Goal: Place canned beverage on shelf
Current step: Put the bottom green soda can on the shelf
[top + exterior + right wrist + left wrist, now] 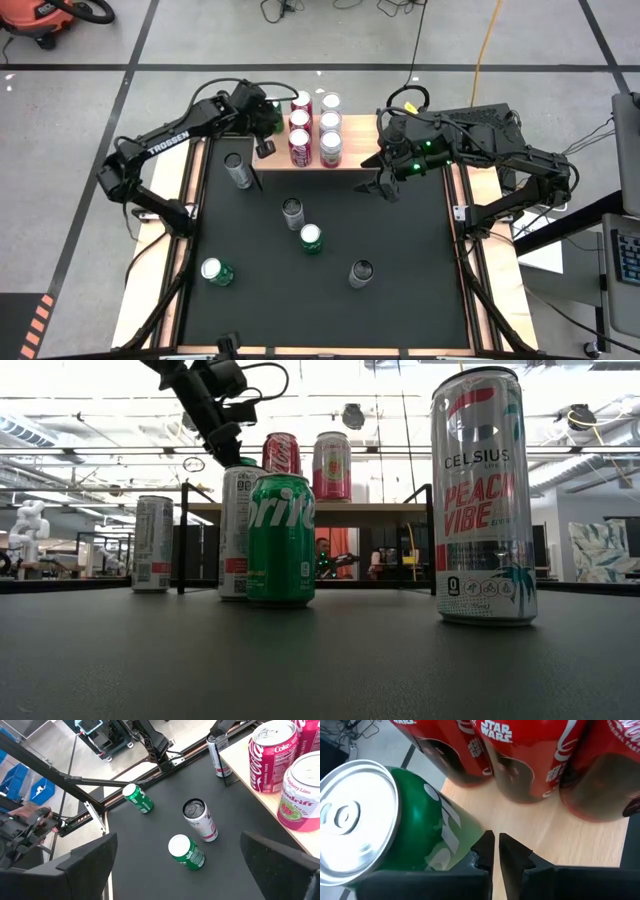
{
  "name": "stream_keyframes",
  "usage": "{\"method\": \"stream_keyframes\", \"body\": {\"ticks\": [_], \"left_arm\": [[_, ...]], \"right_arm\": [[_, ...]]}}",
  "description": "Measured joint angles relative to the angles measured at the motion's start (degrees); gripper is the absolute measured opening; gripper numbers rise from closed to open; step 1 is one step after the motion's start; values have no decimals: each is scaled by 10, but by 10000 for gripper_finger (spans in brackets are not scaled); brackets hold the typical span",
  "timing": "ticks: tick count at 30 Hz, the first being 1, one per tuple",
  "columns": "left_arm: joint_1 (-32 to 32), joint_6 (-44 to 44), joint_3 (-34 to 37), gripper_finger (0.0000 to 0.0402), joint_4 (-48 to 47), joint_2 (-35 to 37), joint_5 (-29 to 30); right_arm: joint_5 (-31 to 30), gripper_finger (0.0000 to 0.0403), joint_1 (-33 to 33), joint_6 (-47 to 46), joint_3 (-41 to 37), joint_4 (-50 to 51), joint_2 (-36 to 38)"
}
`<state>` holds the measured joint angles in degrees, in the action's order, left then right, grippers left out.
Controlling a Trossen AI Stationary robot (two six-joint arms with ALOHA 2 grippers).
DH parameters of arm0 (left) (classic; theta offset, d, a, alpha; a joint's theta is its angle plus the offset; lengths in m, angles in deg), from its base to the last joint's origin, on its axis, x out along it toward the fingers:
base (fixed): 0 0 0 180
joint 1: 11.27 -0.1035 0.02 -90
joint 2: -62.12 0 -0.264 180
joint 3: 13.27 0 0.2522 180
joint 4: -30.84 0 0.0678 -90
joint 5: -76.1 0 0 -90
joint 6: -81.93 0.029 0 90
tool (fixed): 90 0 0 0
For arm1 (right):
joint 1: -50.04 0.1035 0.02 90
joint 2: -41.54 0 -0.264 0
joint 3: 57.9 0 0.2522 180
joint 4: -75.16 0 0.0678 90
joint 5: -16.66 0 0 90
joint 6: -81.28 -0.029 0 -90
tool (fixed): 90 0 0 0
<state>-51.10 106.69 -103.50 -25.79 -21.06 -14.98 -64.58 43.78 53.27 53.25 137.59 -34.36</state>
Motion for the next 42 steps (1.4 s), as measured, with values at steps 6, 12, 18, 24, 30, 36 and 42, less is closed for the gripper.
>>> {"method": "stream_keyframes", "body": {"ticks": [6,12,18,24,30,36,42], "left_arm": [[0,0,0,17,4,-1,2],[-8,0,0,17,6,-1,8],[-19,0,0,17,14,-1,8],[-26,-2,0,17,36,-1,8],[-26,-2,0,17,35,-1,10],[-26,-1,0,17,31,-1,10],[-26,1,0,17,28,-1,23]], "right_arm": [[0,400,0,0,0,0,0],[0,400,0,2,0,0,0],[0,400,0,2,0,0,0],[0,400,0,2,0,0,0],[0,400,0,0,0,0,0],[2,400,0,0,0,0,0],[2,400,0,0,0,0,0]]}}
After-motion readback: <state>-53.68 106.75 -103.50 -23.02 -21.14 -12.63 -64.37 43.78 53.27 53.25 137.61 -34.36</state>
